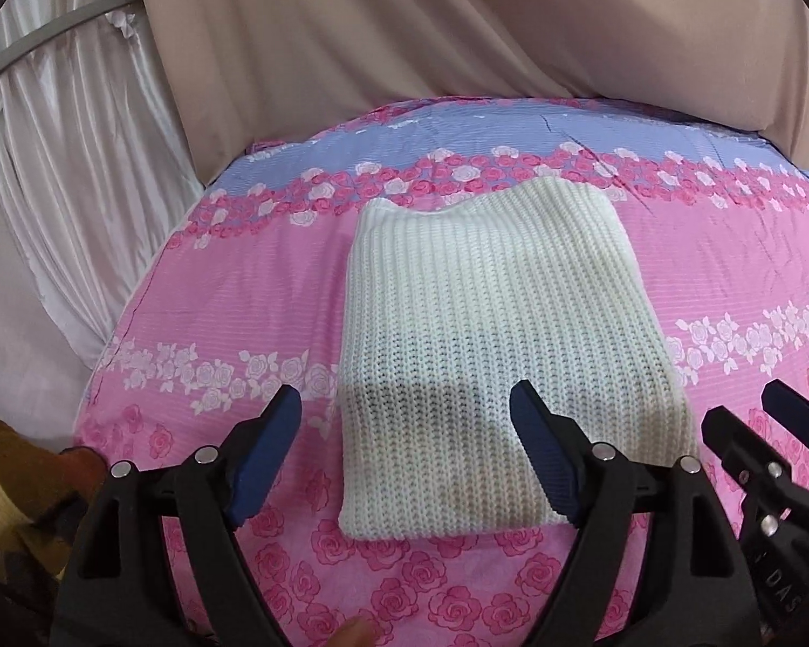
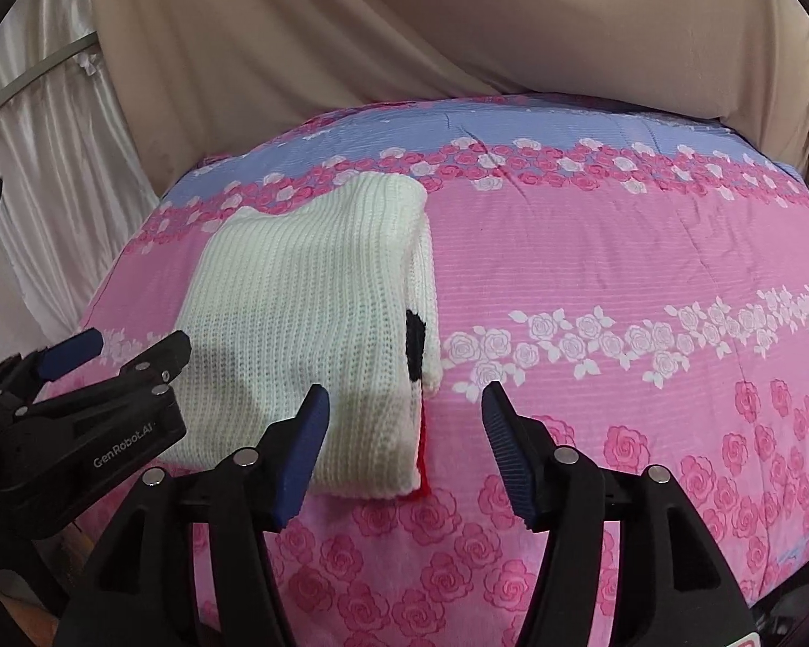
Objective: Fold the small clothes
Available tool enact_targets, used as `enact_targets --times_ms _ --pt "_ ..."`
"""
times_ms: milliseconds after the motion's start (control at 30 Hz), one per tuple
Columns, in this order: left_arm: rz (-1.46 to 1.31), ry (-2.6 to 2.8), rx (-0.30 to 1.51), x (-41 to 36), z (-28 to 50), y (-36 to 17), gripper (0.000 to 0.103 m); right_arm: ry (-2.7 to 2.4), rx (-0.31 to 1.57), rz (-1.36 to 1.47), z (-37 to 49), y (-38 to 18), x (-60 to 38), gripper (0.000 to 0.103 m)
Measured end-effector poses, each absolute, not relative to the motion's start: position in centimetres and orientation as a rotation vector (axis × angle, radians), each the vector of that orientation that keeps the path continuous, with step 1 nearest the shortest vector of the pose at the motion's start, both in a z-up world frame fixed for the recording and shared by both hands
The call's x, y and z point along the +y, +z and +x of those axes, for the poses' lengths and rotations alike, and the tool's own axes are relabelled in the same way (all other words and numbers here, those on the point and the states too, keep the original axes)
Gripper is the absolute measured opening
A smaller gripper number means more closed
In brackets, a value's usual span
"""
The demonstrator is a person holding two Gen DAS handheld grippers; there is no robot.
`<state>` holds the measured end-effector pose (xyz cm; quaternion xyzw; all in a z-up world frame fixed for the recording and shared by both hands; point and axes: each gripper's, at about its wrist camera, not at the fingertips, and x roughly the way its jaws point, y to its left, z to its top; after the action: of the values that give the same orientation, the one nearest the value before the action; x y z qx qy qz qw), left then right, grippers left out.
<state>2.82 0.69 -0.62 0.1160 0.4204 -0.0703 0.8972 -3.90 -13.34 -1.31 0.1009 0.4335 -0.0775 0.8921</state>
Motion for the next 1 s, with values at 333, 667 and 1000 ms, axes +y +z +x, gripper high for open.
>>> enact_targets --times_ms 333,667,1000 --pt "0.207 -0.144 0.888 1.1 1.0 -1.1 0.085 -0.171 0.893 0.197 -5.8 -1.7 -12.7 0.063" --pt "0.172 -0.142 0.911 2.1 -0.1 -1.7 0.088 -0.159 0.911 0.186 -6.8 -2.2 -11.6 0.064" --pt "0.165 -0.183 0.923 2.3 -0.6 -2.0 0.088 -0.171 0.919 0.194 -7.3 -2.5 -11.2 0.064"
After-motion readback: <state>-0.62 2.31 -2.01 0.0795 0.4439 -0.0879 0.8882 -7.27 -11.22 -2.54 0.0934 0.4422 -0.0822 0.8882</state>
